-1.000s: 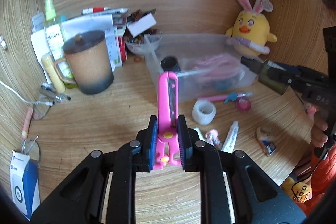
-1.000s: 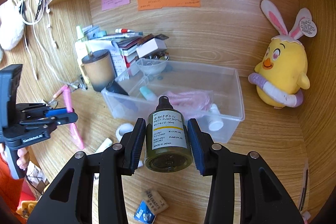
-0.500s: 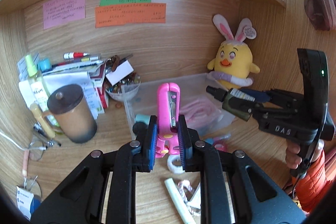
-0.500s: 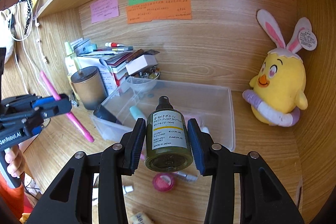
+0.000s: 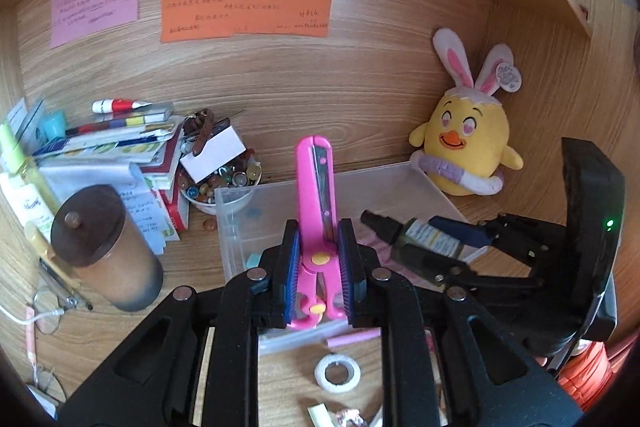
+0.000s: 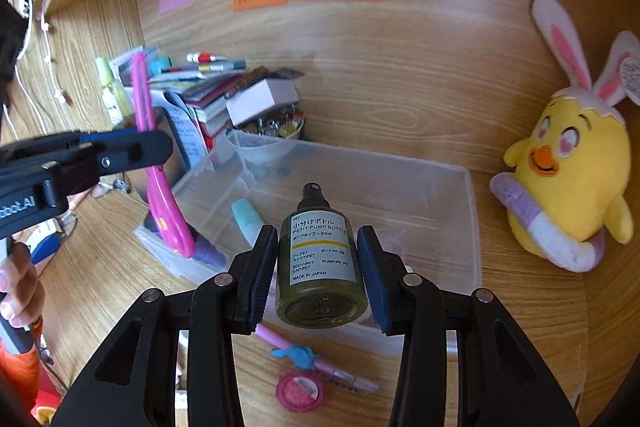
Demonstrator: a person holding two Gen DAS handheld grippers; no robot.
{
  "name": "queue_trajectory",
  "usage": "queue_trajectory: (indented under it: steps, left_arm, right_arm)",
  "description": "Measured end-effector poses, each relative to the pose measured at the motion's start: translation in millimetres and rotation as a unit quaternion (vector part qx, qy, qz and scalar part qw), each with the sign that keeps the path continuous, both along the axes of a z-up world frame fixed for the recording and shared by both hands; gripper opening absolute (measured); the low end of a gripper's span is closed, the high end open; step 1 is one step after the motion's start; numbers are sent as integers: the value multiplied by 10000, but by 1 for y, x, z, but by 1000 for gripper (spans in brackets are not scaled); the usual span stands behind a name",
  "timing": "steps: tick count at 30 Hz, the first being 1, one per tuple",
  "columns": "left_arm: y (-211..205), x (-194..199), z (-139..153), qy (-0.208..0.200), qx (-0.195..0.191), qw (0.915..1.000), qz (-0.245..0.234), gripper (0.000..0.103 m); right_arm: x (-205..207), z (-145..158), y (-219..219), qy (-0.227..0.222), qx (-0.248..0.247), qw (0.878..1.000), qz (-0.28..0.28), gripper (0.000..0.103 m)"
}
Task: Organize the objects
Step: 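Carry the pump bottle and scissors into the clear bin and open both grippers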
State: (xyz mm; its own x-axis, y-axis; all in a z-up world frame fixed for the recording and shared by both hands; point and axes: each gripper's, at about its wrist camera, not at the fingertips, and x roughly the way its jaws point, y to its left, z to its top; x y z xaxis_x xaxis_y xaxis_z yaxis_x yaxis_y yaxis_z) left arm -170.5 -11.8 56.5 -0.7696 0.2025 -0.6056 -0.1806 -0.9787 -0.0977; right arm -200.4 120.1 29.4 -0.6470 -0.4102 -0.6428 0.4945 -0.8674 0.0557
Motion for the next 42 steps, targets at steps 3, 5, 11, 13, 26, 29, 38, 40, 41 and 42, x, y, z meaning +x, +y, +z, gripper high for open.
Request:
queue_trajectory:
  steps: [3, 5, 11, 13, 26, 29, 38, 40, 41, 42]
  left_arm:
    - [5, -10, -3, -63, -105, 9999, -31, 18]
    - [9, -18, -6, -124, -148, 9998, -28, 18]
    - [18, -41, -21, -432, -255, 9987, -68, 18]
    - [20, -46, -26, -520, -299, 9982, -80, 18]
    - [24, -37, -31, -590, -331, 9974, -250, 20]
    - [22, -29, -27, -501, -353, 9979, -218, 32]
    - [11, 9, -19, -184, -372, 9991, -59, 64]
    - [10, 20, -18, -105, -425, 9990, -4, 69]
    - [9, 26, -18, -62, -457, 9989, 19, 74]
    - [8, 31, -18, -28, -485, 9988, 38, 76]
  right_arm:
    - [-7, -8, -2, -47, 65, 10000, -8, 37]
    - [-10, -9, -1, -49, 58, 10000, 0, 37]
    - [-11, -10, -2, 10, 182, 9998, -1, 37]
    - [-12, -10, -2, 23, 253, 9997, -42, 37]
    - [-19, -15, 18, -223, 333, 9989, -260, 60]
    - [-12, -10, 21, -136, 324, 9990, -293, 68]
    - [25, 10, 32, 136, 185, 9993, -311, 81]
    - [36, 13, 35, 184, 148, 9993, -289, 82]
    - [42, 14, 36, 201, 131, 9993, -278, 82]
    - [47, 14, 37, 212, 122, 9994, -264, 82]
